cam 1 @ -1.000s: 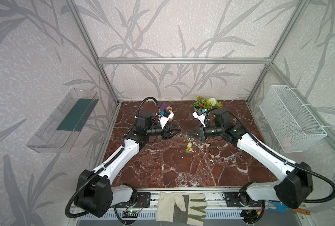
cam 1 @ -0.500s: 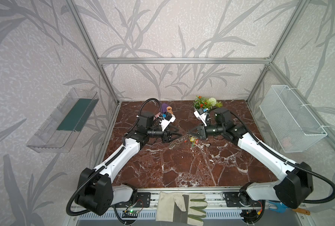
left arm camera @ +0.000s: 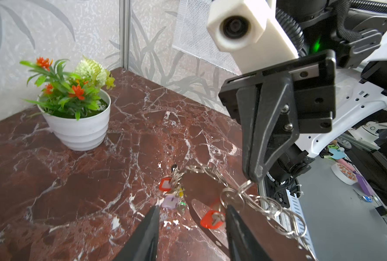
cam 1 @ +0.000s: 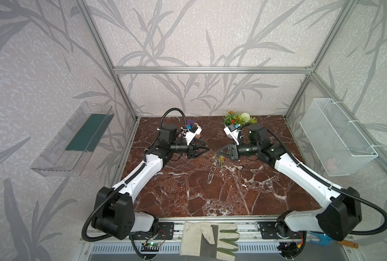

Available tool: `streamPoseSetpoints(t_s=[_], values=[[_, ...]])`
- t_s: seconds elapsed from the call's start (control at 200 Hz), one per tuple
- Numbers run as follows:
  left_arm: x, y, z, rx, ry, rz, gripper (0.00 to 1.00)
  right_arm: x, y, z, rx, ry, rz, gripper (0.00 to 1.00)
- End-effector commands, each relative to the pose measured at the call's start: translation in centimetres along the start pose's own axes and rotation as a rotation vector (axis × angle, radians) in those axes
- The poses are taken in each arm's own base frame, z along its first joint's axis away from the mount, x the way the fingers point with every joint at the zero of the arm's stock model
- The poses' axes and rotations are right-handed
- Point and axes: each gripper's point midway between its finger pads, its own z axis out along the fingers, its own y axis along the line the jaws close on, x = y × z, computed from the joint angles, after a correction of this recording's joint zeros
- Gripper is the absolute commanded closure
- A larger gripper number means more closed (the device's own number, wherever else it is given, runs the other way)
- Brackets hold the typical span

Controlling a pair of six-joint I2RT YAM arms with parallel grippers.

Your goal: Put the keys on the keyring

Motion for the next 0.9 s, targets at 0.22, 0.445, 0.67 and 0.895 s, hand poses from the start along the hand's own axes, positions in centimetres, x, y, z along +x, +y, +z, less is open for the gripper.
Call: streamPoseSetpoints(t_s=[0.22,0.445,0.67,0.895], values=[[1.6,-3.6,1.1,0.182,0.024,0.112,0.58,-1.6,1.5,-0.3,-0.065,-0.035,-0.040,1.00],[1.6,-4.2,1.5,0.185,0.021,0.147,0.58,-1.4,1.5,0.0,-0.080,-0.031,-0.028,1.00],[1.4,-4.2,1.9,0.176,0.013,0.153,0.57,-1.2,1.4,0.1,-0.084,-0.023,-0.023,1.00],[0.4,-3.7,1.8,0.127,-0.019,0.174,0.55,-1.2,1.4,0.2,-0.096,-0.023,-0.018,1.00]])
